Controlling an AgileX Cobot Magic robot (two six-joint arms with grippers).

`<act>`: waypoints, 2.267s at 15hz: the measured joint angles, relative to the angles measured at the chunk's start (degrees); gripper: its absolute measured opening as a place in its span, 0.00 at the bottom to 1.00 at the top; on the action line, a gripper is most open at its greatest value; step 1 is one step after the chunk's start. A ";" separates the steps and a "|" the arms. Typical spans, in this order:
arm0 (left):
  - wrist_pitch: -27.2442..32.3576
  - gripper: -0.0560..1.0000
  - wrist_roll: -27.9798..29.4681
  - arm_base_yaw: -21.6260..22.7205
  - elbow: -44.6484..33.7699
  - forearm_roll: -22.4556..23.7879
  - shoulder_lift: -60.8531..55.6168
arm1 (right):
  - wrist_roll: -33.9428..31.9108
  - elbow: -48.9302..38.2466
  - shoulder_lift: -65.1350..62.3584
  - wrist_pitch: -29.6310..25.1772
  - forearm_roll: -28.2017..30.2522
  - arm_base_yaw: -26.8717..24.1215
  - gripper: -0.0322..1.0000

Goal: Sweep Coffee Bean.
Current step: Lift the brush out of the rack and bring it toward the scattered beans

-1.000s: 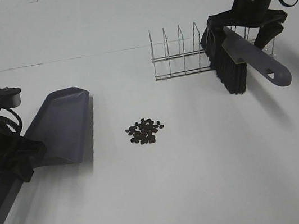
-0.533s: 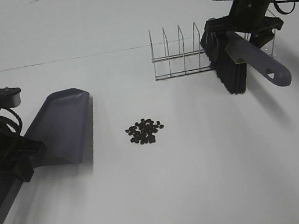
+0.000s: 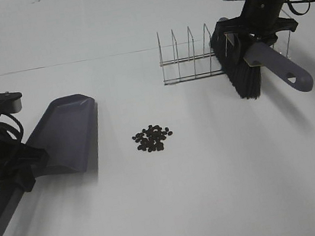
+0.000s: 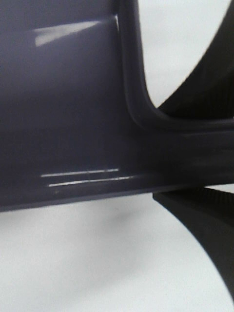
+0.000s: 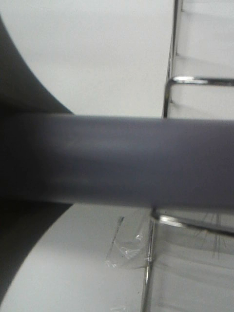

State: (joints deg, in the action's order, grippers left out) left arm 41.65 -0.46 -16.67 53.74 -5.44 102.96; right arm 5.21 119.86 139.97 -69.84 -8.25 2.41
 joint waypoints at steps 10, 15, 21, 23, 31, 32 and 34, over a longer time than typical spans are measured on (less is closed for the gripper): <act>2.92 0.38 4.47 -4.53 0.00 3.04 -1.38 | -2.64 -23.55 -26.47 -0.06 0.00 0.11 0.33; -1.66 0.38 10.71 -11.69 0.00 4.30 -1.26 | -2.58 -38.39 -37.59 -0.29 0.29 0.11 0.33; -6.47 0.38 13.12 -12.43 0.00 7.33 5.44 | -8.88 -44.00 -40.22 -0.69 10.14 0.11 0.33; -7.73 0.38 13.12 -12.61 0.00 8.77 7.73 | -10.94 -44.18 -40.22 0.34 11.63 1.03 0.33; -6.42 0.38 13.12 -12.61 2.75 9.80 9.34 | -21.72 -44.06 -31.46 5.90 23.55 15.18 0.33; -6.42 0.38 13.12 -12.61 2.75 10.14 9.34 | -22.57 -43.83 -29.11 6.30 24.64 16.79 0.33; -6.42 0.38 13.12 -12.61 2.75 10.71 9.34 | -24.18 -42.34 -25.61 6.30 26.01 20.17 0.33</act>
State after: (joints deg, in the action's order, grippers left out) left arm 35.24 12.66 -29.28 56.49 5.27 112.30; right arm -18.96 77.52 114.36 -63.54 17.76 22.57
